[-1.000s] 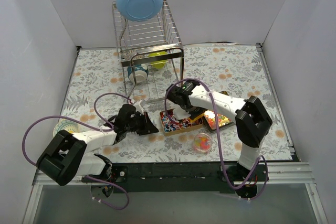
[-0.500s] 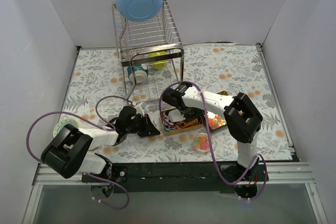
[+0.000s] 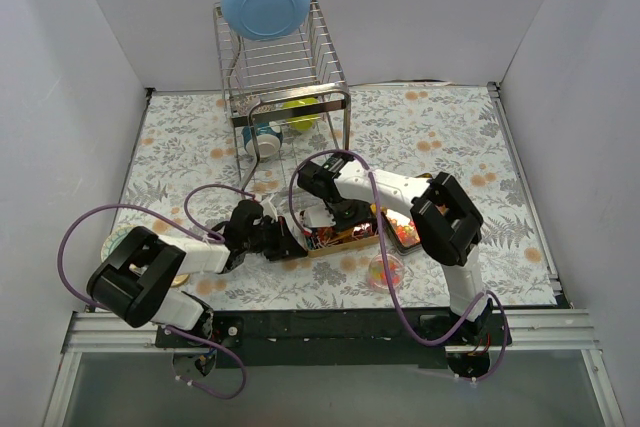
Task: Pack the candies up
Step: Scoop the fake candies from the storage box, then place the fake candies in the packing bottle.
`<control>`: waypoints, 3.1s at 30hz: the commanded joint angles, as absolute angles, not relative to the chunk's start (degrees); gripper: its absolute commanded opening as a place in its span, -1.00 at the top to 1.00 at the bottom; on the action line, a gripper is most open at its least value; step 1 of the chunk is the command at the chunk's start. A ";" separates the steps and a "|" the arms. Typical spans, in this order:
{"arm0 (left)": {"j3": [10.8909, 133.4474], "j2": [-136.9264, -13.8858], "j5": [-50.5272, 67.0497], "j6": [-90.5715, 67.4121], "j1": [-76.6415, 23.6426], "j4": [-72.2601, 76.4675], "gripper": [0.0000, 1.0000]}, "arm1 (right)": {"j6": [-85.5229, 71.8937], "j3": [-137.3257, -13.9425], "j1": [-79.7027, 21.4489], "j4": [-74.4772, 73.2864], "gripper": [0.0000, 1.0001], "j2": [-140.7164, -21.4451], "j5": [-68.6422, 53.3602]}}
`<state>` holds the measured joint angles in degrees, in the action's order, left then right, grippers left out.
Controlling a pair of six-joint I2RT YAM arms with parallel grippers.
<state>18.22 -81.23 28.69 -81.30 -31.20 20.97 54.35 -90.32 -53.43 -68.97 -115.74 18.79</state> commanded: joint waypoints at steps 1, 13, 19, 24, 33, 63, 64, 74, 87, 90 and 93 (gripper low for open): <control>20.83 -81.30 29.36 -81.12 -31.11 19.87 1.00 | 54.14 -91.76 -53.88 -67.24 0.97 -116.10 13.01; 22.41 -78.14 27.51 -78.14 -30.68 13.63 1.00 | 53.79 -83.41 -50.11 -60.12 0.97 -110.66 4.66; 22.59 -75.32 27.51 -75.59 -29.36 9.85 1.00 | 54.14 -82.71 -45.71 -58.45 0.97 -107.58 0.62; 22.59 -73.48 27.51 -74.10 -28.57 7.74 1.00 | 56.42 -79.64 -42.98 -56.08 0.97 -103.63 -2.72; 22.94 -73.39 27.95 -72.51 -28.30 6.68 1.00 | 61.00 -70.06 -38.50 -50.37 0.97 -95.11 -7.81; 23.82 -67.59 27.25 -66.00 -25.66 4.92 0.55 | 75.76 -58.71 -35.50 -67.84 0.97 -67.85 12.46; 23.82 -67.50 27.25 -66.09 -25.58 4.92 0.54 | 76.11 -58.28 -35.68 -68.37 0.97 -67.50 13.26; 23.47 -67.24 27.69 -66.71 -25.49 5.98 0.53 | 77.43 -56.78 -39.37 -70.31 0.97 -66.53 21.62; 23.11 -66.71 27.07 -67.06 -24.79 6.15 0.51 | 77.25 -54.15 -44.74 -72.25 0.97 -66.80 28.47; 23.03 -66.88 27.16 -67.41 -24.61 6.42 0.51 | 77.52 -53.96 -45.00 -72.24 0.97 -66.88 29.53; 22.94 -67.24 27.16 -67.59 -24.52 6.77 0.50 | 76.47 -54.23 -45.35 -73.39 0.97 -67.94 31.29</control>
